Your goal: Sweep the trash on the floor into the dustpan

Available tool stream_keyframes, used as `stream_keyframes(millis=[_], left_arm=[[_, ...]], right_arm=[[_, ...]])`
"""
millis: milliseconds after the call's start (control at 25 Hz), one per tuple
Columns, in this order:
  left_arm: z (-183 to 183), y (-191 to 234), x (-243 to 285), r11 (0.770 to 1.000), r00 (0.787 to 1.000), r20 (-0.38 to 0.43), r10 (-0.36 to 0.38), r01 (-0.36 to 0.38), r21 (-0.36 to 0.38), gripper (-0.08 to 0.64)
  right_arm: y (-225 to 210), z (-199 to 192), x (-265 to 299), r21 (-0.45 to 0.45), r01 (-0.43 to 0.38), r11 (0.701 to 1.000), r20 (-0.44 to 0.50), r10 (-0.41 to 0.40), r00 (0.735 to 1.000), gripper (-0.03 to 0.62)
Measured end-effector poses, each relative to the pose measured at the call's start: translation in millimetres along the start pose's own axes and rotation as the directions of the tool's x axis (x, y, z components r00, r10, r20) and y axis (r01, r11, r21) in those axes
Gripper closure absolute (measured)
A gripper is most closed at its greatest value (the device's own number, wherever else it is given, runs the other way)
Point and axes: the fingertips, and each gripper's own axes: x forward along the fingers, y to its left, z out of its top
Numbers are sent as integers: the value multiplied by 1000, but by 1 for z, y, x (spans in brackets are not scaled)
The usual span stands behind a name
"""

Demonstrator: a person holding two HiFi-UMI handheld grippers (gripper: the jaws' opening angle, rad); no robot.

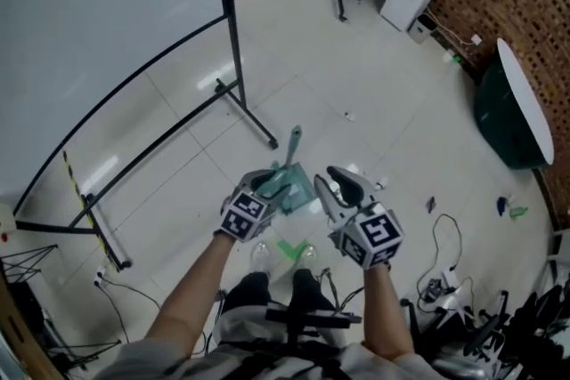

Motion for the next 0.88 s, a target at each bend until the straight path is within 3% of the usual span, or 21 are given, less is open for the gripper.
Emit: stream_keyframes(millis=[200,360,880], left_arm=[[-34,29,40,998,990,-129,56,-52,34,374],[-61,40,66,999,975,-217,42,-36,31,370],[-78,43,105,1000,963,-269,-9,10,2,372]], right_arm=[[-10,-16,24,-9,-78,997,-64,77,995,462],[-14,-28,43,7,-134,991,-101,134,986,417],[-8,-25,111,4,-287,958,-104,285,953,400]])
